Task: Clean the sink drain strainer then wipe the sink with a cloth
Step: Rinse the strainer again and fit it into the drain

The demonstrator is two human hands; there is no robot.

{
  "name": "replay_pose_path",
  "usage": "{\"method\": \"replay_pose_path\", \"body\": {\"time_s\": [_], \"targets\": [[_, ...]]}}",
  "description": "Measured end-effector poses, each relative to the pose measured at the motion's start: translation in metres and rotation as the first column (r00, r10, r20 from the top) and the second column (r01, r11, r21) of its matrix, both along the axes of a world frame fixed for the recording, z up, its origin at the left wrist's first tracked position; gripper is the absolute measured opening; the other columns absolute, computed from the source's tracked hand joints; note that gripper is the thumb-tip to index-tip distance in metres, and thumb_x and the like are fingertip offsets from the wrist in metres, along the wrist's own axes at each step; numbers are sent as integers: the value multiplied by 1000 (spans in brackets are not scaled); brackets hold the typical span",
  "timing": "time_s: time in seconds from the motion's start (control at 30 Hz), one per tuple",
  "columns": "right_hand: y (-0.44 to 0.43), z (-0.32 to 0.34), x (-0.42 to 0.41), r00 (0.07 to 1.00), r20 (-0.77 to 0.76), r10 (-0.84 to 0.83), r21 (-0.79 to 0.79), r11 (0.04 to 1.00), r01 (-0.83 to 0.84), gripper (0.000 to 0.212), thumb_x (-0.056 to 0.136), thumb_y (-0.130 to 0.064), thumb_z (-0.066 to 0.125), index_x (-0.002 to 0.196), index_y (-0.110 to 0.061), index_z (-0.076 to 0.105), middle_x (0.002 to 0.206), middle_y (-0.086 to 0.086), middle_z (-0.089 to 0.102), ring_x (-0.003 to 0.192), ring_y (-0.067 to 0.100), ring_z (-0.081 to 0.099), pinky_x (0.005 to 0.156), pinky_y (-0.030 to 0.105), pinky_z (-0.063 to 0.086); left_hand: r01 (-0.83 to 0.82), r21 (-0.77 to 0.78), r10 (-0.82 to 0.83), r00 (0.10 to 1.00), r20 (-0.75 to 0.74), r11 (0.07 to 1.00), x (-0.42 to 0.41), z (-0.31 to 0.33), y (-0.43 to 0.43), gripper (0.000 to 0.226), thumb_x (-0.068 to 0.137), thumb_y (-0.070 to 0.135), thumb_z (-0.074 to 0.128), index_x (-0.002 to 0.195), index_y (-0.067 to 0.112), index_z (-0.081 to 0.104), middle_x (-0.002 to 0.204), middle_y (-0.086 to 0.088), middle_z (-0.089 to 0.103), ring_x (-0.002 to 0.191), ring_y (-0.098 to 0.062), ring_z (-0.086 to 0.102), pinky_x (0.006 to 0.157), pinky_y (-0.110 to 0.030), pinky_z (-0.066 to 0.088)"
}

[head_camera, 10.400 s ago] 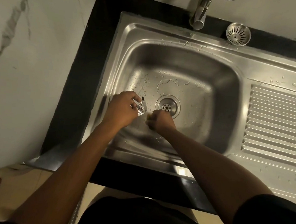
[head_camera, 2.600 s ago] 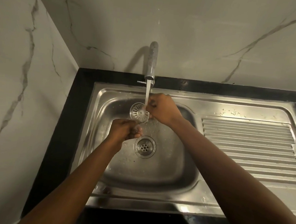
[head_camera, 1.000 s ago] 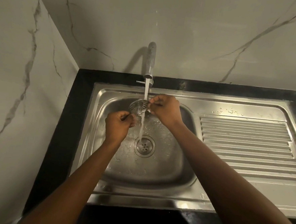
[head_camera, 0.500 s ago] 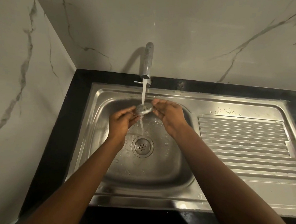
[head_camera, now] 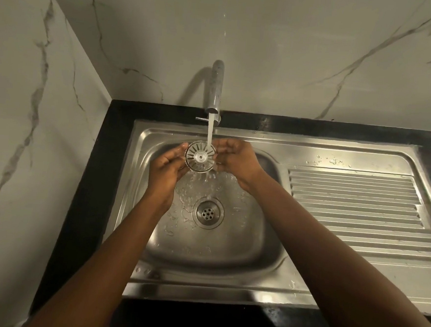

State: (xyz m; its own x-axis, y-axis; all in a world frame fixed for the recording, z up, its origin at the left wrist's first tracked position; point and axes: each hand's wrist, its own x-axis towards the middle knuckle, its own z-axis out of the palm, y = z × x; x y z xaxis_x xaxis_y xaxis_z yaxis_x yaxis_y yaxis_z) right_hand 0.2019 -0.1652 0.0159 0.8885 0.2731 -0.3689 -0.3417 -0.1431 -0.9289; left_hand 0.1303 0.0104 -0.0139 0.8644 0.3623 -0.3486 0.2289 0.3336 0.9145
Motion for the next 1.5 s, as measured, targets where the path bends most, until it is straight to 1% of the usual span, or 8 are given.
{"method": "replay_pose_path", "body": {"time_s": [0.37, 0.6, 0.8, 0.97, 1.07, 1.2, 1.27, 1.5], "targets": [[-21, 6, 0, 999, -36, 22, 129, 992, -17, 26, 88, 12, 67, 103, -8, 76, 96, 9, 79, 91, 27, 75, 86, 45, 64, 82, 68, -81, 996, -24, 994, 3, 2, 1, 25, 105, 6, 60, 127, 7, 73, 122, -9, 79, 113, -25, 76, 99, -39, 62], [-53, -7, -12, 990, -109, -93, 197, 974, 113, 31, 91, 13, 64, 116, -3, 73, 101, 10, 80, 92, 24, 78, 76, 32, 63, 174, 123, -163, 982, -96, 977, 34, 9, -1, 23, 104, 12, 63, 124, 9, 74, 116, -9, 81, 110, -27, 78, 96, -37, 63], [-62, -10, -23, 980, -134, -149, 225, 958, 177, 35, 89, 12, 67, 120, -3, 72, 98, 7, 80, 90, 21, 77, 74, 29, 61, 231, 32, -227, 970, -85, 972, 77, 22, 1, 45, 106, 11, 57, 150, 10, 53, 150, -11, 61, 134, -28, 63, 112, -40, 52], [-62, -13, -33, 977, -128, -170, 213, 957, 195, 34, 89, 7, 71, 120, -7, 73, 103, 7, 80, 94, 22, 77, 76, 29, 60, 249, -87, -255, 964, -73, 965, 97, 35, -5, 49, 107, 8, 52, 156, 2, 45, 156, -16, 56, 146, -31, 53, 116, -40, 46], [-62, -16, -38, 974, -126, -191, 199, 957, 213, 32, 89, 5, 72, 117, -10, 75, 100, 4, 80, 90, 19, 77, 73, 26, 60, 236, -115, -245, 966, -78, 965, 102, 45, -11, 38, 109, 6, 46, 146, 2, 52, 128, -5, 72, 131, -24, 62, 110, -38, 51], [-62, -17, -43, 970, -128, -206, 187, 956, 227, 31, 90, 5, 72, 116, -11, 75, 100, 5, 81, 87, 16, 78, 71, 24, 59, 190, -155, -210, 969, -128, 970, 106, 50, -19, 23, 110, 5, 40, 105, 14, 61, 78, 8, 81, 76, -6, 79, 64, -23, 61], [-62, -17, -44, 969, -122, -214, 185, 954, 234, 30, 90, 5, 71, 115, -12, 75, 102, 7, 81, 90, 17, 78, 72, 25, 59, 177, -127, -194, 970, -143, 976, 107, 52, -23, 26, 109, 5, 41, 98, 16, 61, 67, 11, 79, 62, -2, 77, 54, -18, 58], [-62, -11, -48, 966, -111, -233, 211, 944, 252, 29, 89, 7, 71, 112, -11, 75, 99, 6, 81, 87, 16, 78, 69, 22, 59, -29, -41, 20, 978, -207, 999, 127, 46, -22, 25, 101, 1, 49, 81, 13, 58, 81, -4, 58, 71, -13, 54, 70, -27, 47]]}}
